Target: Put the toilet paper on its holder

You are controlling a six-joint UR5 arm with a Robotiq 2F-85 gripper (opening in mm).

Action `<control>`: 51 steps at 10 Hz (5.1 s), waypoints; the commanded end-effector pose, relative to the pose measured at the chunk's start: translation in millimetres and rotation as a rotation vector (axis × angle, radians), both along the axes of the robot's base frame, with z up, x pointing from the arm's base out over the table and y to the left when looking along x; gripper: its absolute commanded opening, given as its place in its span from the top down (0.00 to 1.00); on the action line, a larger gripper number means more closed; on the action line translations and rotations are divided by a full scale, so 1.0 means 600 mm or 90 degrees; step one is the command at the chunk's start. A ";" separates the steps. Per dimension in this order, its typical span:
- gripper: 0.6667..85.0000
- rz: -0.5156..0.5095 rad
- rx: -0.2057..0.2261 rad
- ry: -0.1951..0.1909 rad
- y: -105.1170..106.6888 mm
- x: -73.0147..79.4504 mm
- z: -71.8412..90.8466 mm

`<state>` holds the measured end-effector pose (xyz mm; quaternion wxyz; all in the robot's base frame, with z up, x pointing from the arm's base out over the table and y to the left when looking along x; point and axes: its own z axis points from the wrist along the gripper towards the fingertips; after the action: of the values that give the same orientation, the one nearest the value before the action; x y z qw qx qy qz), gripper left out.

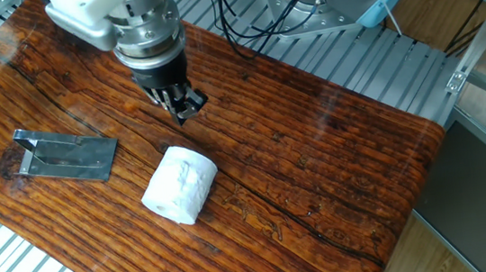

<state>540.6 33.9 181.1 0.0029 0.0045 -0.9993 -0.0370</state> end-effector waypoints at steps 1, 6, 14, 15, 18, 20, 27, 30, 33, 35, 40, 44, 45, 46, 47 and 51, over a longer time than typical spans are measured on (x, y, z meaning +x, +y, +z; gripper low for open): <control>0.30 0.058 0.009 -0.003 0.004 -0.002 0.003; 0.13 0.105 0.022 -0.011 0.005 0.002 0.005; 0.10 0.108 0.019 -0.002 0.002 -0.003 -0.001; 0.08 0.113 0.023 0.002 0.005 -0.006 -0.002; 0.05 0.126 0.039 -0.015 0.018 0.009 -0.017; 0.04 0.128 0.039 -0.016 0.022 0.015 -0.023; 0.04 0.143 0.037 -0.016 0.014 0.029 -0.040; 0.04 0.139 0.037 -0.020 0.003 0.027 -0.036; 0.05 0.141 0.040 -0.015 0.005 0.024 -0.035; 0.05 0.145 0.040 -0.012 0.004 0.020 -0.035; 0.07 0.167 0.020 -0.007 -0.010 0.017 -0.038; 0.09 0.155 0.039 -0.002 -0.001 0.007 -0.044; 0.09 0.153 0.036 0.002 -0.004 0.004 -0.046; 0.10 0.155 0.038 0.004 -0.004 0.000 -0.047; 0.11 0.155 0.032 0.009 -0.008 -0.001 -0.049; 0.11 0.152 0.006 0.013 -0.022 -0.002 -0.054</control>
<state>539.6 22.0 149.0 0.0174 0.1281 -0.9906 -0.0443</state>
